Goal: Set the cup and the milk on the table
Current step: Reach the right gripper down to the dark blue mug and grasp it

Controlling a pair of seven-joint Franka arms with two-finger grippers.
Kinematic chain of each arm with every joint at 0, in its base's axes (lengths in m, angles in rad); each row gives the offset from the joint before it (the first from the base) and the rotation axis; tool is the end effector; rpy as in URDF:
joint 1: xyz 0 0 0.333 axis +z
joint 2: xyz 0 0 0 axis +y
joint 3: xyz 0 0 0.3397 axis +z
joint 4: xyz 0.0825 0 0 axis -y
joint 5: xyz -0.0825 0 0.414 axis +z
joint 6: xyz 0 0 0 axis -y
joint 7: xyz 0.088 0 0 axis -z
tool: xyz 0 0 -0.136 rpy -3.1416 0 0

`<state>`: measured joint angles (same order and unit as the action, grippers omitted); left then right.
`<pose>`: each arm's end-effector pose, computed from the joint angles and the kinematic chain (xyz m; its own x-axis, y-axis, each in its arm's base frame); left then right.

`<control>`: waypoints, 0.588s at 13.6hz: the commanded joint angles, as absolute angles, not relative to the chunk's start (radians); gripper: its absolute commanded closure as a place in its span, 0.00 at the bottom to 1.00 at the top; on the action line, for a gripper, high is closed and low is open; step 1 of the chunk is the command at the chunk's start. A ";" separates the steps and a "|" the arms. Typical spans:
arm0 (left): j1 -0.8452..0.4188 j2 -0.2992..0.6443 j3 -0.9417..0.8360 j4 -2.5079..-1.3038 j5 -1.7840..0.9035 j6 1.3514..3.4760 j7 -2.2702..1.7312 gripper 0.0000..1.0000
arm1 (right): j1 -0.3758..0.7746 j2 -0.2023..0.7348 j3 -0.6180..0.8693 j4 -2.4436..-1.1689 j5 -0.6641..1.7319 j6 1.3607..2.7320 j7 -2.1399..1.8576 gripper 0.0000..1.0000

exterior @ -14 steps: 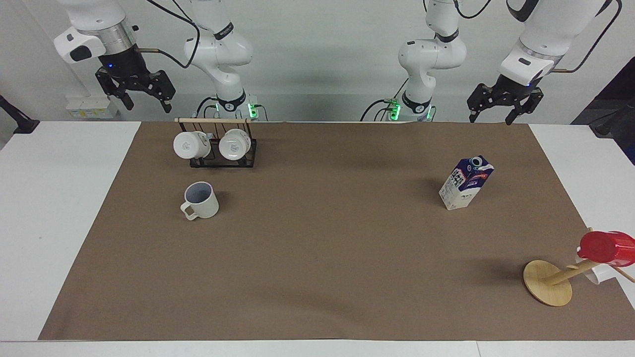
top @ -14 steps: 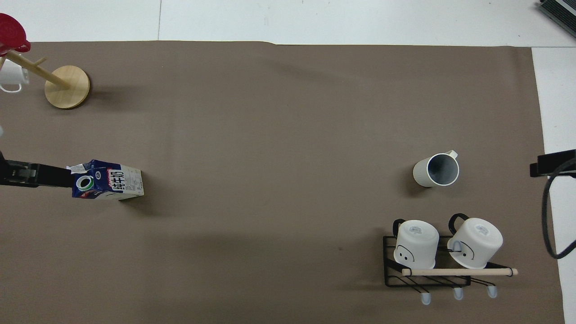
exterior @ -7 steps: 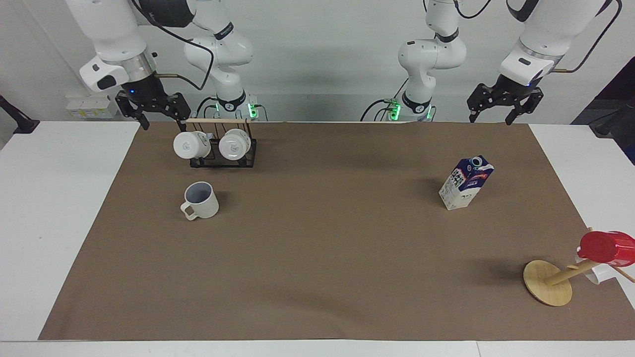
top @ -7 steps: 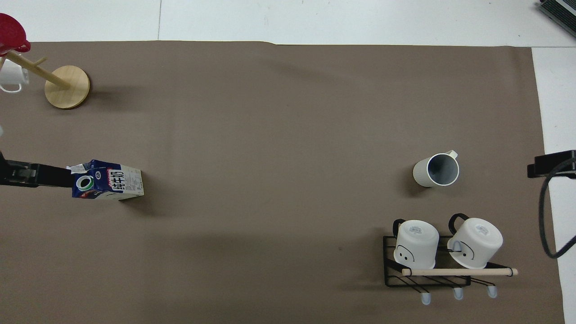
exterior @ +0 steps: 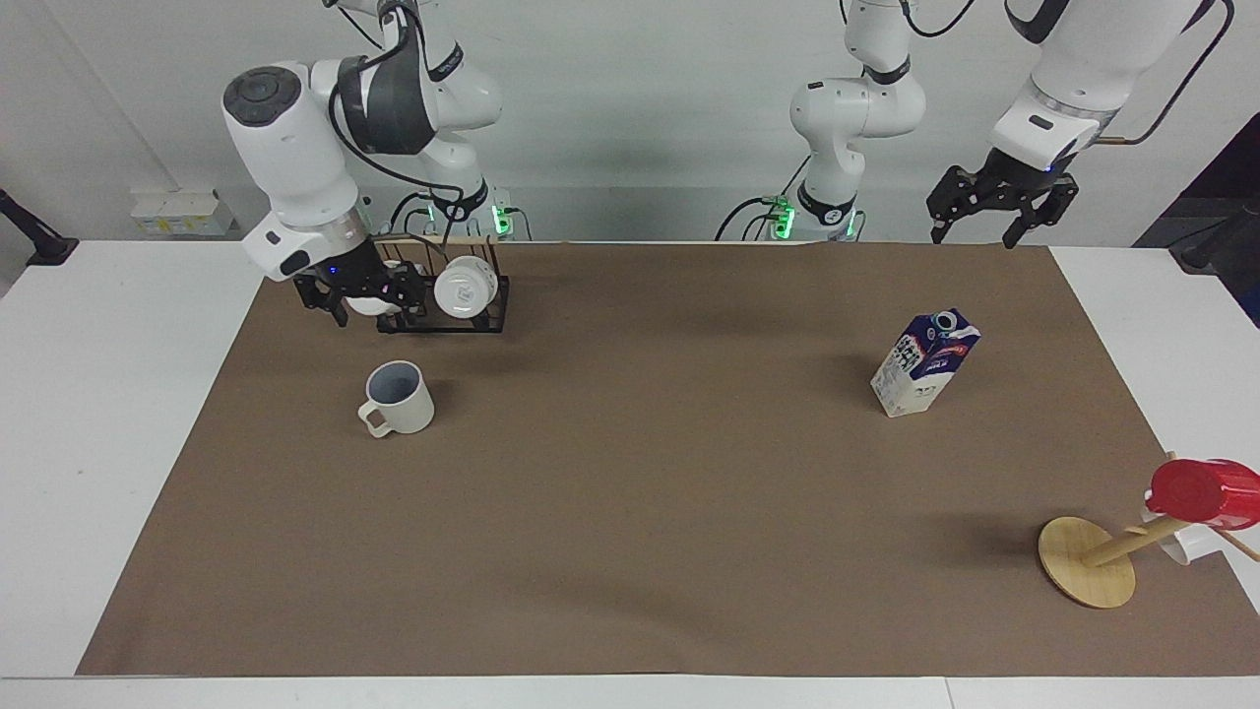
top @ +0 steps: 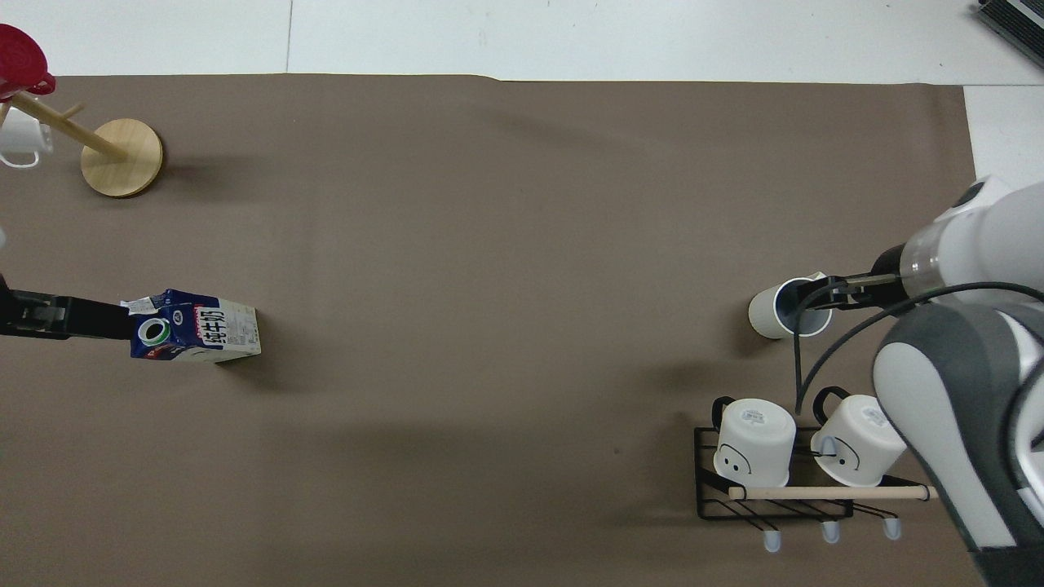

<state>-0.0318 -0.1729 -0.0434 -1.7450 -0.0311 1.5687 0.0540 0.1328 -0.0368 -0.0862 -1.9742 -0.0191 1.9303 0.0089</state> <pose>0.5226 -0.0455 0.6274 0.9917 -0.1282 -0.0023 -0.1281 -0.9915 0.0238 0.5725 0.0245 0.4674 0.9990 0.0445 -0.0071 0.0446 -0.9989 0.0147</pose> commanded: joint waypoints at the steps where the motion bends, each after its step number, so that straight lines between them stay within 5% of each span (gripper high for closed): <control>1: -0.020 -0.170 -0.051 -1.727 -0.017 1.549 0.048 0.00 | 0.149 -0.029 -0.084 -2.080 -0.018 2.060 -0.020 0.00; 8: -0.017 -0.170 -0.051 -1.727 -0.017 1.543 0.049 0.00 | 0.153 0.047 -0.084 -2.178 -0.018 2.250 -0.037 0.00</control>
